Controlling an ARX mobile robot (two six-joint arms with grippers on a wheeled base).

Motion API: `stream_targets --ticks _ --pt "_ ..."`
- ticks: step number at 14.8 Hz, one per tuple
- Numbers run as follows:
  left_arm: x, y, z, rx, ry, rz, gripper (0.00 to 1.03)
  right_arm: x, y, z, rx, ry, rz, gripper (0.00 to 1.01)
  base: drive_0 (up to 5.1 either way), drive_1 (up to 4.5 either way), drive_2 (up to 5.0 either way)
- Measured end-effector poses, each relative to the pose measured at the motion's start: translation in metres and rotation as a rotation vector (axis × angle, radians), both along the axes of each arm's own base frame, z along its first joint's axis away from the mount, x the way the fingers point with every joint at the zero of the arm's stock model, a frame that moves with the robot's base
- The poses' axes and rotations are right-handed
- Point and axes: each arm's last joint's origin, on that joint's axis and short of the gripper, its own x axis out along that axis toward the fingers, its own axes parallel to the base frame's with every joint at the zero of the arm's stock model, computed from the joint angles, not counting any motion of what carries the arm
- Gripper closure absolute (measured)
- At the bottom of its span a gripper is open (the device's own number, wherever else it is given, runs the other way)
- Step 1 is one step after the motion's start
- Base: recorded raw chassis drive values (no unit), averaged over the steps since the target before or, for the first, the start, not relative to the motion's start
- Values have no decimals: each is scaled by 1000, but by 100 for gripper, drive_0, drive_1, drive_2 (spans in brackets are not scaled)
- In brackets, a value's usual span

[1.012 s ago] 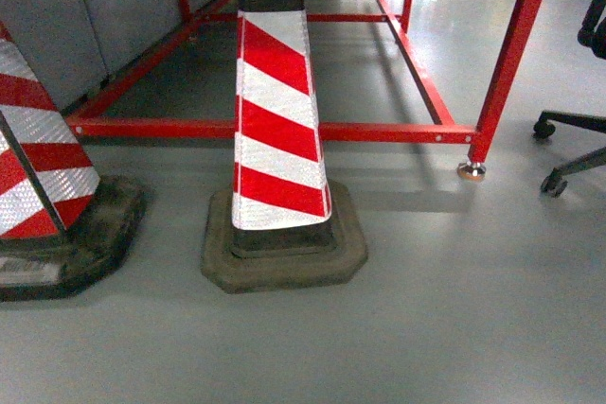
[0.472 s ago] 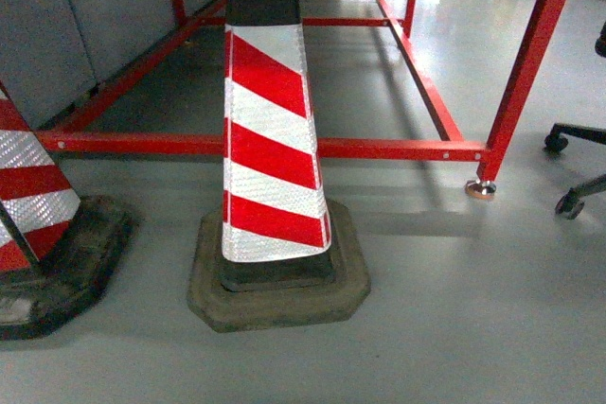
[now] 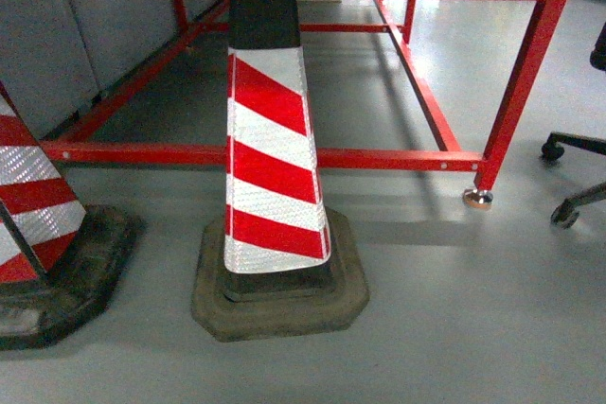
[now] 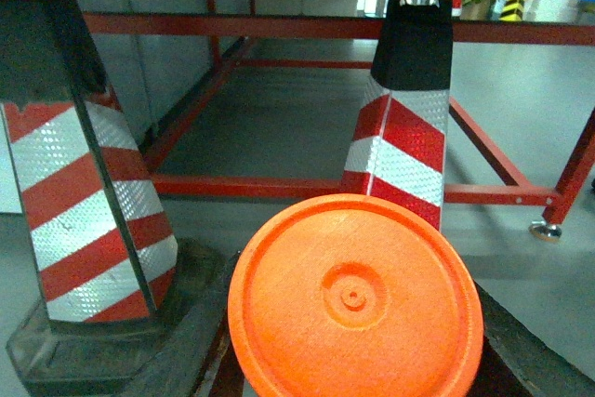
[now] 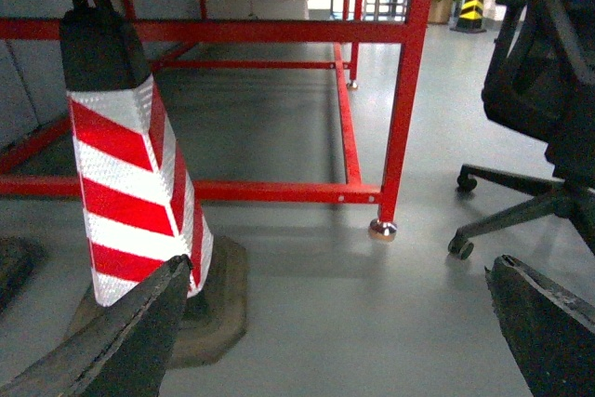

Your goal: Pick capacitor and pack into box

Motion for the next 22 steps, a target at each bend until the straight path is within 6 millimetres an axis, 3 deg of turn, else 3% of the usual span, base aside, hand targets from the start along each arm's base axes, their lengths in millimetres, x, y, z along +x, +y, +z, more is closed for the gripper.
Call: stream_targets --ticks 8,22 --pt "0 0 0 0 0 -2 59 0 0 0 0 0 0 3 9 401 -384" --pt "0 0 1 0 -5 0 59 0 0 0 0 -5 1 3 0 0 0"
